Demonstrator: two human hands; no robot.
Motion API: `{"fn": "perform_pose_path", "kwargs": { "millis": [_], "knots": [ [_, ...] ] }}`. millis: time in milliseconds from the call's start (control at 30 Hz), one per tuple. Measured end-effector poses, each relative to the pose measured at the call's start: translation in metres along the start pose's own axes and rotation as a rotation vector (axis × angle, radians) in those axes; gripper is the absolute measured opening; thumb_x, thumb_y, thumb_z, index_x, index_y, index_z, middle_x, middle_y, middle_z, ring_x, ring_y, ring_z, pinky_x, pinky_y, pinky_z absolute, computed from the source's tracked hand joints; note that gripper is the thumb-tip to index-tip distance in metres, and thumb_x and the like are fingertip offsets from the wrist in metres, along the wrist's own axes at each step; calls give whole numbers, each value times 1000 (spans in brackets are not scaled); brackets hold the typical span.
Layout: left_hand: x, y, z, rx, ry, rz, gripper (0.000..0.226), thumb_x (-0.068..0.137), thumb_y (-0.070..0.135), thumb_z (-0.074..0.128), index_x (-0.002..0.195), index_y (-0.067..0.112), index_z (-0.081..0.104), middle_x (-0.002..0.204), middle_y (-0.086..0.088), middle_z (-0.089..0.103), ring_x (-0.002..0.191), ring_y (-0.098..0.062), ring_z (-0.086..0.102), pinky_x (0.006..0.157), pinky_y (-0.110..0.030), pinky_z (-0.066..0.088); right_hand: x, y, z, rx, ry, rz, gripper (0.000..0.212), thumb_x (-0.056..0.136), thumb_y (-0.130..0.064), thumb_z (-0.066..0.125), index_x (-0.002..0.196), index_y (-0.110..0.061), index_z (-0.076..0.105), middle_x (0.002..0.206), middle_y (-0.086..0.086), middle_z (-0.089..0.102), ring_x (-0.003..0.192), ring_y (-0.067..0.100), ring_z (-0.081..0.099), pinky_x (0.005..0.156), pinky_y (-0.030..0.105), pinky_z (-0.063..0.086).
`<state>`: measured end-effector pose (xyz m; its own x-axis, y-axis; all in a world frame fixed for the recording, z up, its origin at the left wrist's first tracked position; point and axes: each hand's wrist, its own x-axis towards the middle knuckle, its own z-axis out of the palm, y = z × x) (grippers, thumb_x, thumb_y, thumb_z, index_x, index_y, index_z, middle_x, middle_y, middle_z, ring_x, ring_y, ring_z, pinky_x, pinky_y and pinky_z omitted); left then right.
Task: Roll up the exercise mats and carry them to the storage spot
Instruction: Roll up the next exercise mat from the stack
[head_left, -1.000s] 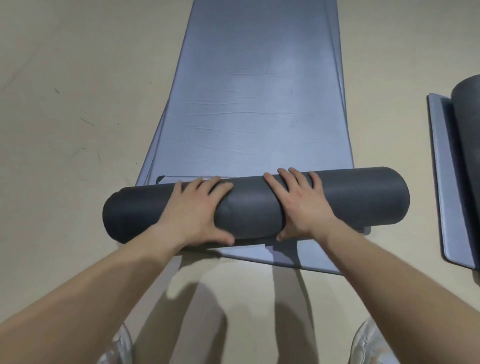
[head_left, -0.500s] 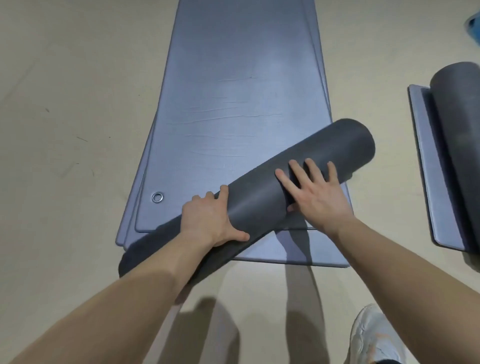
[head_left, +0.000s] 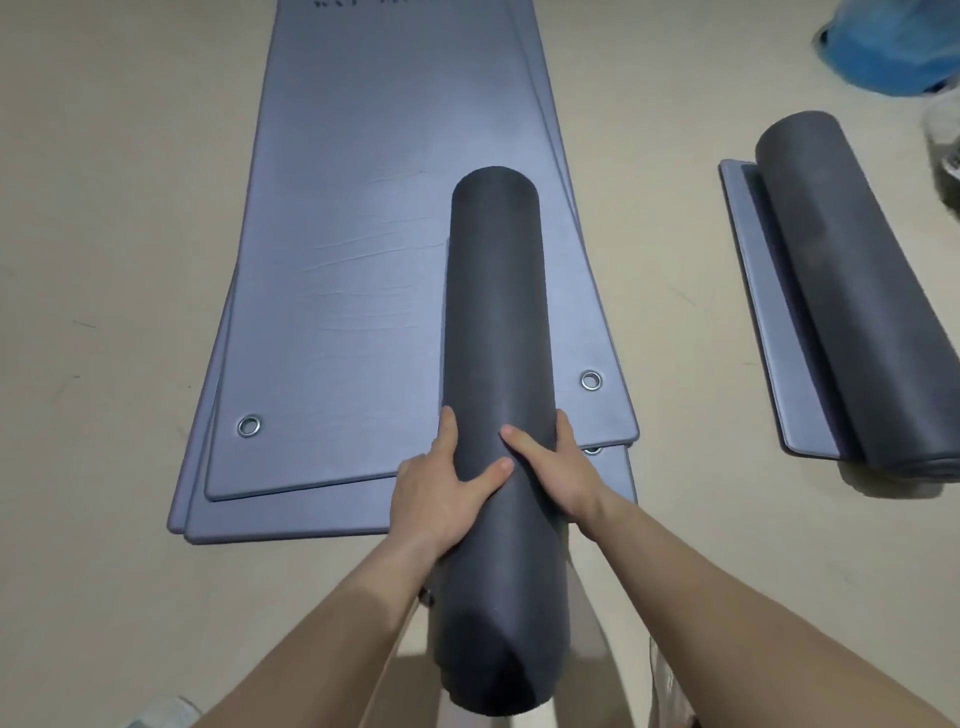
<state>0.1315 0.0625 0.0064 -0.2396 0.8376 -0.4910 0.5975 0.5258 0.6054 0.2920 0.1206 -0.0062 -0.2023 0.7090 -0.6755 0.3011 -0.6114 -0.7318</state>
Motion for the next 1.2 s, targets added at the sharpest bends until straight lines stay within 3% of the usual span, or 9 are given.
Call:
{"fn": "perform_pose_path", "kwargs": {
  "millis": [167, 233, 367, 500, 567, 733, 933, 1067, 1200],
  "knots": [
    [36, 64, 50, -236, -99, 79, 102, 88, 56, 70, 163, 37, 5, 146, 3, 56, 119, -12, 58, 85, -13, 45, 16, -15, -83, -80, 214, -34, 85, 62, -80, 74, 134, -42, 50, 119, -18, 70, 105, 15, 71, 99, 45, 54],
    [53, 92, 76, -314, -103, 99, 98, 90, 49, 72, 163, 35, 9, 149, 5, 51, 112, -3, 50, 73, -4, 37, 23, -25, -121, -111, 277, -57, 71, 64, -73, 75, 124, -40, 55, 115, -16, 72, 101, 16, 72, 98, 44, 55],
    [95, 143, 120, -413, -132, 137, 96, 91, 48, 70, 163, 39, 8, 153, 5, 47, 120, -7, 52, 88, -17, 42, 47, -38, -189, -127, 329, -97, 58, 67, -64, 78, 115, -43, 54, 111, -13, 73, 97, 18, 73, 96, 44, 56],
    [134, 184, 157, -352, -174, 188, 93, 93, 48, 68, 163, 34, 8, 154, 2, 48, 133, -18, 52, 85, -7, 39, 72, -37, -241, -111, 381, -116, 52, 75, -57, 79, 117, -36, 58, 107, -13, 73, 96, 16, 73, 96, 42, 57],
    [150, 203, 171, -297, -169, 229, 93, 94, 49, 66, 164, 31, 8, 152, 1, 50, 133, -22, 53, 91, -16, 39, 82, -36, -263, -109, 413, -119, 44, 81, -54, 77, 116, -36, 55, 106, -18, 70, 100, 13, 70, 99, 39, 54],
    [184, 246, 198, -247, -174, 293, 92, 95, 50, 65, 164, 26, 8, 150, -2, 53, 133, -25, 53, 100, -25, 42, 99, -44, -300, -267, 549, -161, 54, 94, -56, 61, 142, -35, 50, 125, -16, 62, 121, 15, 60, 96, 29, 41],
    [202, 290, 219, -125, -148, 320, 95, 95, 57, 60, 164, 23, 4, 154, -10, 48, 138, -34, 47, 111, -41, 43, 115, -57, -331, -579, 676, -108, 65, 105, -53, 39, 162, -25, 24, 158, 10, 43, 142, 34, 43, 110, 44, 38],
    [201, 293, 208, -79, -304, 348, 95, 96, 53, 61, 163, 30, -2, 159, -6, 42, 141, -31, 45, 113, -36, 40, 110, -58, -331, -669, 707, -73, 60, 105, -47, 40, 159, -24, 28, 153, 16, 45, 135, 42, 47, 106, 49, 41],
    [165, 252, 169, 87, -363, 369, 91, 93, 57, 64, 163, 37, 10, 161, 0, 39, 143, -25, 45, 114, -36, 39, 82, -58, -303, -859, 715, -36, 58, 103, -44, 46, 156, -23, 33, 159, 13, 35, 137, 42, 40, 107, 51, 41]
  ]
}}
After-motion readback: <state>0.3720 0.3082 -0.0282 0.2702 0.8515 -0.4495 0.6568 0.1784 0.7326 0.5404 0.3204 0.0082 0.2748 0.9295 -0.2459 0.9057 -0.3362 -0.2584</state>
